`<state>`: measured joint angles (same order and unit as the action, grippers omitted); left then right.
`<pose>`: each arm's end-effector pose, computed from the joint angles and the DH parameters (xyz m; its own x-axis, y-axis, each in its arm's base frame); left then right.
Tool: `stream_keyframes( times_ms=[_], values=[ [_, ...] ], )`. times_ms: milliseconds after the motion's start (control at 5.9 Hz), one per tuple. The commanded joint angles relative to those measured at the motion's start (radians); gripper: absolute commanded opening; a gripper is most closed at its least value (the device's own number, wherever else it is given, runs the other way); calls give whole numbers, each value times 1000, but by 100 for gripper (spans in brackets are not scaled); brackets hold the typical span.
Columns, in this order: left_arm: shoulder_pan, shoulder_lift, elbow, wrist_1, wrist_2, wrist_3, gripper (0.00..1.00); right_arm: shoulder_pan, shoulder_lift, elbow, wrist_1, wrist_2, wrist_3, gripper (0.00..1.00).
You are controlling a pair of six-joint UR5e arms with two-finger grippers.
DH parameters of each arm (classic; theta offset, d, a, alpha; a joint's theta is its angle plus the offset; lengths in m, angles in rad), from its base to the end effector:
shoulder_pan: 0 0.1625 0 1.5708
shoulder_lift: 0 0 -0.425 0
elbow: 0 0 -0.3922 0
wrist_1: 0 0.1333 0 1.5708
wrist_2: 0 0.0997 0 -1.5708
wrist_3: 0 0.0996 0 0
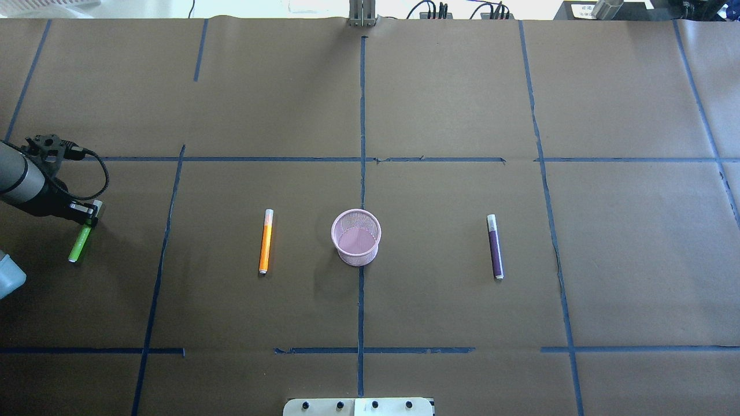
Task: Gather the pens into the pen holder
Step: 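Lower the left gripper onto the green highlighter and close on it, then lift the green highlighter with the left gripper toward the pink cup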
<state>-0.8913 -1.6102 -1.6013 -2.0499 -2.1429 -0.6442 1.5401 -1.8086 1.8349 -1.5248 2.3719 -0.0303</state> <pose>0.2755 -0.4674 0.5792 0.7029 0.1997 -0.6827 -0.1425 0.9799 0.1399 0.0496 -0.3981 0.6272 0.6928 -0.1034 0.7137 0.0516 0.9942 0.0939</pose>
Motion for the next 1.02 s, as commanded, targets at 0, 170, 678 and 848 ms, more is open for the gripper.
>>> stream_keyframes(
  times_ms=[0,170,678,848],
  values=[
    [-1,7,-17,0,1,0,0,0,-2,1,0,1,1,100],
    [-5,13,-61,0,17,3,0,0,0,1,0,1,1,100],
    [-29,-22,-312,0,170,-8,0,0,-2,1,0,21,1,100],
    [-26,-72,-381,4,229,-6,0,0,-2,1,0,21,1,100]
  ],
)
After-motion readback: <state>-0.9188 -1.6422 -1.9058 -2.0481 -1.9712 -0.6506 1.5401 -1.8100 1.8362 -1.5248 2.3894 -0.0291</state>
